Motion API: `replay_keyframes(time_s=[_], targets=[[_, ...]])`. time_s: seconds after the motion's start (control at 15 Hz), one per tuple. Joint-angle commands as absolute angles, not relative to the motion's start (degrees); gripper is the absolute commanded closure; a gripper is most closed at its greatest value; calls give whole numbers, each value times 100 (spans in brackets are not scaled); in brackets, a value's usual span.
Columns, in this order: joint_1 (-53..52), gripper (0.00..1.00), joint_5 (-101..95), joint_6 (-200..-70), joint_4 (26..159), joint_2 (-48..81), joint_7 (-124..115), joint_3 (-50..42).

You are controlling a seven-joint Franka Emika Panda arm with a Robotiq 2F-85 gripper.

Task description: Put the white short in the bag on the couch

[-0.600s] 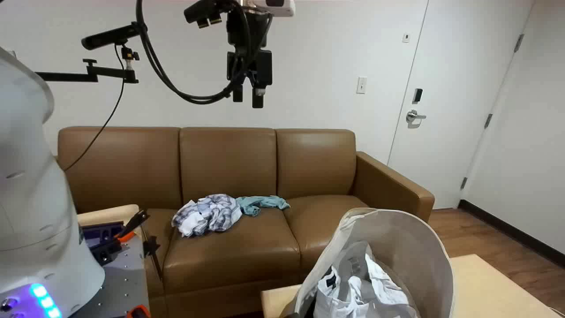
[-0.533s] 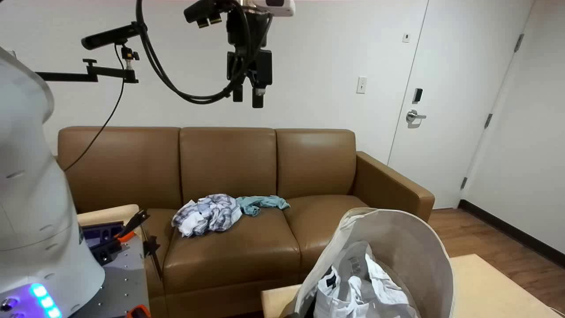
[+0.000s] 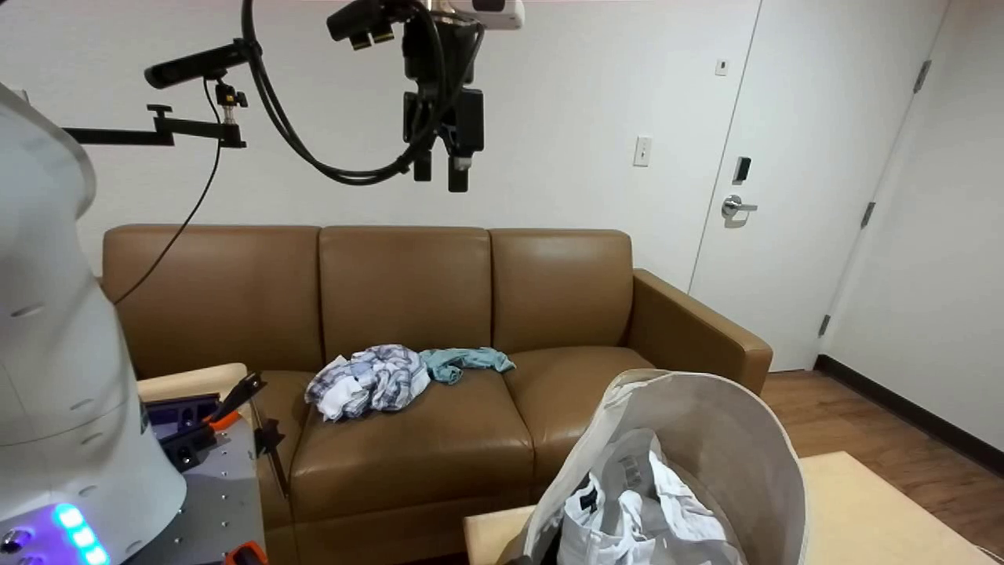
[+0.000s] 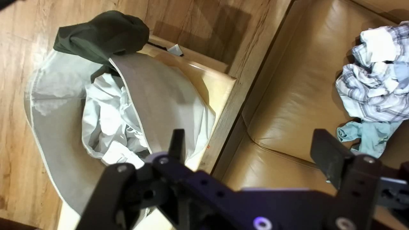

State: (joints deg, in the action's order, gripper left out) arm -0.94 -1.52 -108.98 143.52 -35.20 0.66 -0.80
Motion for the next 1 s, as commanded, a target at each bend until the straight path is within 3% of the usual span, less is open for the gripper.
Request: replay_keyframes(time_s=[0.0,0.73,0.8,0.93], targets=[[-5,0,-43,-11235,14283,-3301,65,-183],[1041,0,-56,-13985,14515,-504,300,-1510],[1008,0,-120,-13707,14644,-1080,201,-1377],[1063,0,-131,-13797,14614,-785,198,-1404]])
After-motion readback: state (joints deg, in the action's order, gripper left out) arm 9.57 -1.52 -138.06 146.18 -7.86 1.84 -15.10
